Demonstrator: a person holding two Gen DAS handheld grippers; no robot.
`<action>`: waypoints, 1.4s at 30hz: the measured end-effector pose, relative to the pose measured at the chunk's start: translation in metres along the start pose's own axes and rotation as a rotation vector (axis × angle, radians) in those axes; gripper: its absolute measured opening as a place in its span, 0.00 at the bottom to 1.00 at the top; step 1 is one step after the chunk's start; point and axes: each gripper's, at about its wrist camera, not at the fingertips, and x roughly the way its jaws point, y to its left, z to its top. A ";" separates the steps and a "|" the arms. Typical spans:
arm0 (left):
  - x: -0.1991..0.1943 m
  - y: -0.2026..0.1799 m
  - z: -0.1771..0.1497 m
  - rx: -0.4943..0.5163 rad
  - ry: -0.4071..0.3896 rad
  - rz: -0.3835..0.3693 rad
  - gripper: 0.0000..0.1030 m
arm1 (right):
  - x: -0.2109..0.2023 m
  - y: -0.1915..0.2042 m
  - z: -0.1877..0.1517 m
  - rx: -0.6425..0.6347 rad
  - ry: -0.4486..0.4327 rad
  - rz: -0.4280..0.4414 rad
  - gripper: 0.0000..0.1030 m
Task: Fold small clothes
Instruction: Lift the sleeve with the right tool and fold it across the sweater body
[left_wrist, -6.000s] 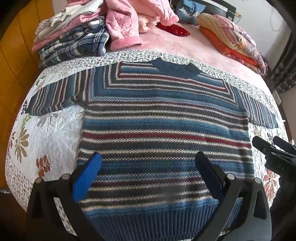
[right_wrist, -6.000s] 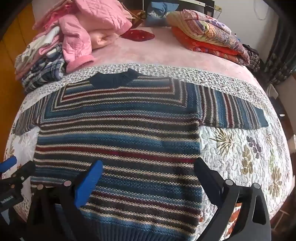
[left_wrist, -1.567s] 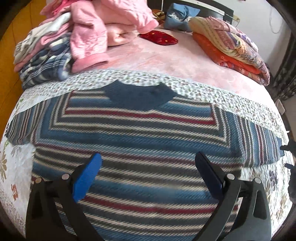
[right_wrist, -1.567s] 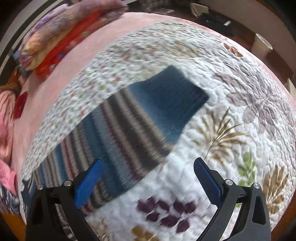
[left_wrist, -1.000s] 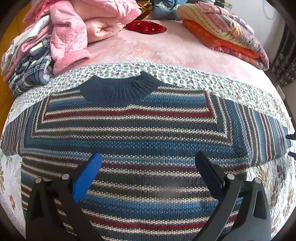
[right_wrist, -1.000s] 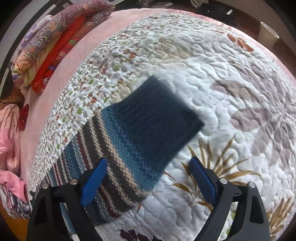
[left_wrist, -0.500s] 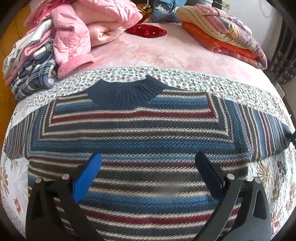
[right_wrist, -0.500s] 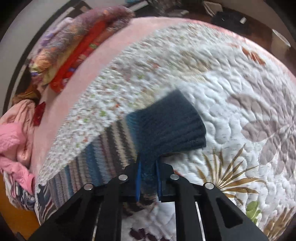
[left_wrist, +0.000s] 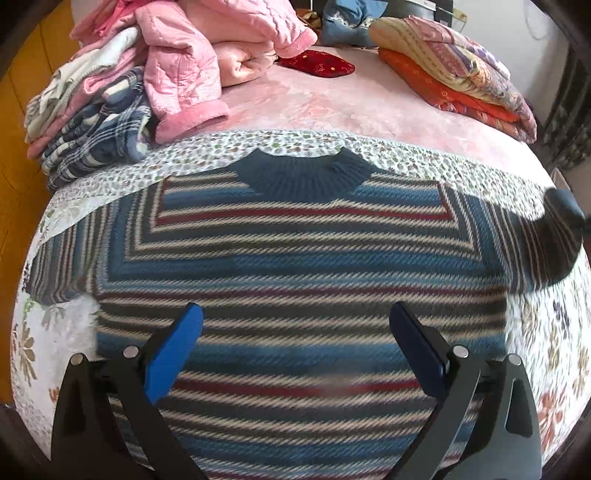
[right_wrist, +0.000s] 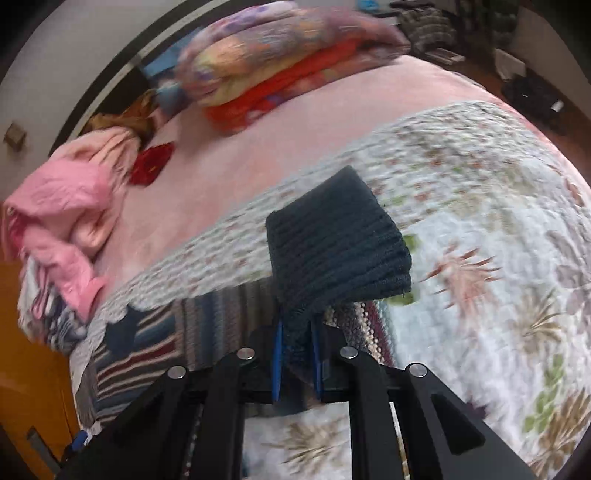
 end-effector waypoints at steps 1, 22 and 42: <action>-0.003 0.007 -0.004 0.002 0.010 -0.002 0.97 | 0.001 0.017 -0.005 -0.032 0.010 0.004 0.12; 0.020 0.096 0.000 -0.140 0.003 0.050 0.97 | 0.065 0.205 -0.099 -0.304 0.183 0.068 0.12; 0.033 0.095 -0.005 -0.120 0.026 0.020 0.97 | 0.102 0.227 -0.146 -0.379 0.400 0.163 0.33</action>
